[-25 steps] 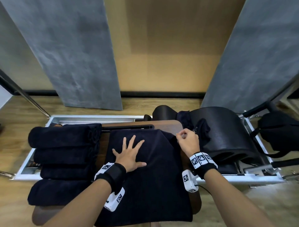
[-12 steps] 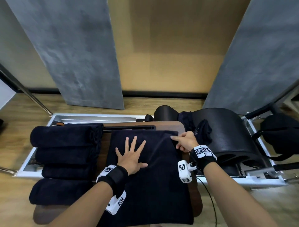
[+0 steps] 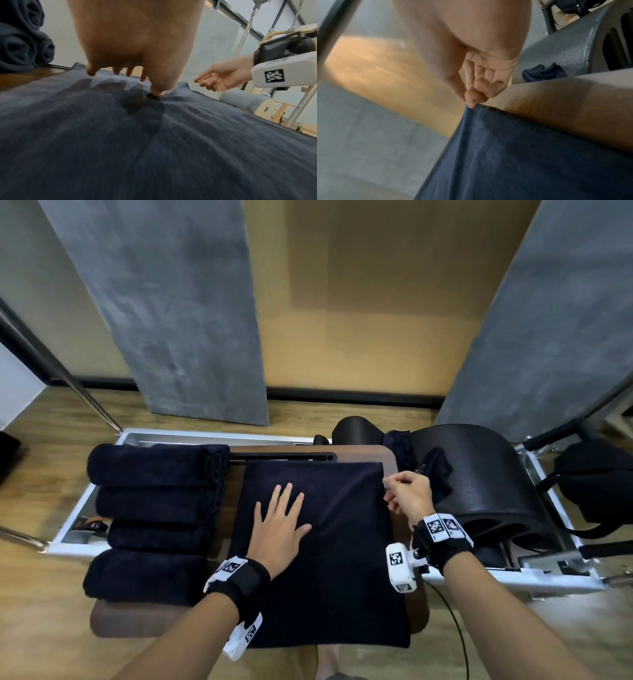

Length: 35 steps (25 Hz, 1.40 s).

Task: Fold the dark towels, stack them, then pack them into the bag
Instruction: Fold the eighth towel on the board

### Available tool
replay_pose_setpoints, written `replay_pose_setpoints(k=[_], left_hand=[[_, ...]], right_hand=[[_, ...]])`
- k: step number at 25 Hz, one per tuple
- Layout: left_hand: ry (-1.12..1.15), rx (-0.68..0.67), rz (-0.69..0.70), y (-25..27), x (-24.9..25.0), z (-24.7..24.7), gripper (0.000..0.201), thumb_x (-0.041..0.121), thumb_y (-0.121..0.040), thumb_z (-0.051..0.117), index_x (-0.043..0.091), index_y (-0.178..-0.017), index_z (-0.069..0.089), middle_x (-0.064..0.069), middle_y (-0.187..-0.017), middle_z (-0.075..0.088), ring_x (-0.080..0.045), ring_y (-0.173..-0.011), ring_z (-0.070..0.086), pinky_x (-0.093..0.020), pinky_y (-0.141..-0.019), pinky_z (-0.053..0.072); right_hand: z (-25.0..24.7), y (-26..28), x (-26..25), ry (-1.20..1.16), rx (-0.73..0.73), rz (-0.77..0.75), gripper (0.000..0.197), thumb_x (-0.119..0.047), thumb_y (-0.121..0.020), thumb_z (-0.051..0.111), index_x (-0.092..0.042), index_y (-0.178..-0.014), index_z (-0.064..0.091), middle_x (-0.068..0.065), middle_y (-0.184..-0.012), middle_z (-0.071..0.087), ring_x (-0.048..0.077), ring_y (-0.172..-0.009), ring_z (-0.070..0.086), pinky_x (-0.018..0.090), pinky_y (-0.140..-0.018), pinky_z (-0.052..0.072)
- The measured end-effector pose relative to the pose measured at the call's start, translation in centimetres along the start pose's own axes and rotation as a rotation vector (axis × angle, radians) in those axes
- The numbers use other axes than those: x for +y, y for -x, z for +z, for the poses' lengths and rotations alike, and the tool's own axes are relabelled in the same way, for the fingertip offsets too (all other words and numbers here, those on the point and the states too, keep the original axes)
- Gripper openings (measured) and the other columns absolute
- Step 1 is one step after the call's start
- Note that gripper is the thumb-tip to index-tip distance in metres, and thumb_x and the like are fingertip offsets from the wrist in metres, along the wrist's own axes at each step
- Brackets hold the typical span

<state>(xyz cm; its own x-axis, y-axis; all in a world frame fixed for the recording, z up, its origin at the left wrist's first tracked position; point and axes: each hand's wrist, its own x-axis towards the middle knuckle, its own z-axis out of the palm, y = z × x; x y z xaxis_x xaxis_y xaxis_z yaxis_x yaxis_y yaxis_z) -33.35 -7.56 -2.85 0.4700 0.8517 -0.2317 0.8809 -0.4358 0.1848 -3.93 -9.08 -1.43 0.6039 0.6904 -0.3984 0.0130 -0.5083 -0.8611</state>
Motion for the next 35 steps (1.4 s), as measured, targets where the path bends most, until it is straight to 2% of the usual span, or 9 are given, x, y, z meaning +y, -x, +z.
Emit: replay_pose_setpoints(k=[5,9,12,14,17,21,25,29,35], left_hand=[[0.052,0.076,0.055,5.7,-1.8,2.2,0.057,0.045,-0.113,0.035,0.024,-0.166,0.028,0.002,-0.177,0.010,-0.019,-0.164,-0.004,-0.050,-0.132,0.010],[0.098,0.190,0.137,11.1,-2.8,4.2,0.053,0.046,-0.112,0.034,0.022,-0.159,0.045,-0.001,-0.169,0.033,-0.021,-0.162,0.015,-0.053,-0.129,0.021],[0.104,0.219,0.136,15.0,-3.7,5.2,0.070,0.066,-0.104,0.035,0.024,-0.158,0.048,-0.001,-0.165,0.040,-0.022,-0.160,0.024,-0.056,-0.127,0.026],[0.047,0.144,0.124,17.1,-4.5,5.8,0.091,0.082,-0.093,0.040,0.028,-0.166,0.031,0.003,-0.174,0.022,-0.022,-0.163,0.014,-0.055,-0.129,0.018],[-0.058,0.063,0.161,18.3,-5.8,6.0,0.093,0.064,-0.099,0.052,0.034,-0.168,-0.002,0.010,-0.174,-0.015,-0.021,-0.163,-0.010,-0.049,-0.132,0.008],[-0.038,0.102,0.191,18.9,-6.7,5.0,0.076,0.011,-0.106,0.051,0.030,-0.169,0.012,0.007,-0.177,-0.003,-0.017,-0.164,-0.004,-0.036,-0.132,0.009],[0.221,0.208,0.073,19.7,-6.8,2.3,0.035,0.021,-0.108,0.054,0.029,-0.141,0.065,0.004,-0.145,0.066,-0.021,-0.138,0.056,-0.036,-0.110,0.046],[0.595,0.386,-0.015,19.5,-6.5,-1.8,0.010,0.038,-0.095,0.077,0.030,-0.090,0.079,0.019,-0.085,0.075,0.003,-0.087,0.069,-0.030,-0.075,0.051],[0.892,0.526,-0.063,14.2,-5.5,-6.6,0.016,0.033,-0.087,0.086,0.022,-0.079,0.078,0.008,-0.077,0.076,-0.007,-0.080,0.072,-0.029,-0.073,0.055]], right_hand=[[0.2,7.9,2.8,0.086,-0.222,-0.166,0.007,-0.002,-0.097,0.068,-0.004,-0.091,0.071,0.024,-0.082,0.073,0.025,-0.053,0.065,0.033,-0.048,0.056],[0.3,14.5,6.8,0.362,-0.190,-0.436,0.016,-0.007,-0.091,0.077,-0.012,-0.107,0.078,0.005,-0.113,0.074,0.019,-0.102,0.070,0.022,-0.086,0.056],[-0.5,18.7,10.4,0.658,-0.326,-0.607,0.060,-0.042,-0.089,0.079,-0.030,-0.144,0.059,-0.014,-0.159,0.036,0.006,-0.152,0.027,0.023,-0.122,0.023],[-1.0,20.6,13.1,0.957,-0.404,-0.680,0.094,-0.061,-0.086,0.073,-0.038,-0.162,0.023,-0.016,-0.171,-0.002,0.007,-0.158,-0.009,0.035,-0.128,0.001],[-1.6,21.9,15.5,1.200,-0.331,-0.760,0.109,-0.030,-0.093,0.072,-0.038,-0.164,-0.010,-0.009,-0.170,-0.024,0.014,-0.158,-0.021,0.044,-0.130,-0.002],[-2.7,22.8,15.1,1.035,-0.280,-0.787,0.088,0.015,-0.092,0.046,-0.029,-0.164,0.024,-0.008,-0.173,0.007,0.012,-0.161,0.005,0.039,-0.131,0.007],[-4.1,23.6,13.6,0.614,-0.253,-0.662,0.037,0.001,-0.101,0.056,-0.026,-0.123,0.070,-0.001,-0.131,0.070,0.015,-0.128,0.062,0.036,-0.111,0.047],[-5.8,22.9,10.1,0.331,-0.152,-0.546,0.015,-0.014,-0.091,0.079,-0.028,-0.093,0.073,-0.009,-0.093,0.076,0.004,-0.094,0.071,0.032,-0.089,0.056],[-5.8,18.8,4.7,0.027,-0.124,-0.422,0.007,-0.013,-0.090,0.080,-0.006,-0.092,0.078,0.013,-0.087,0.079,0.034,-0.092,0.076,0.049,-0.084,0.062]])
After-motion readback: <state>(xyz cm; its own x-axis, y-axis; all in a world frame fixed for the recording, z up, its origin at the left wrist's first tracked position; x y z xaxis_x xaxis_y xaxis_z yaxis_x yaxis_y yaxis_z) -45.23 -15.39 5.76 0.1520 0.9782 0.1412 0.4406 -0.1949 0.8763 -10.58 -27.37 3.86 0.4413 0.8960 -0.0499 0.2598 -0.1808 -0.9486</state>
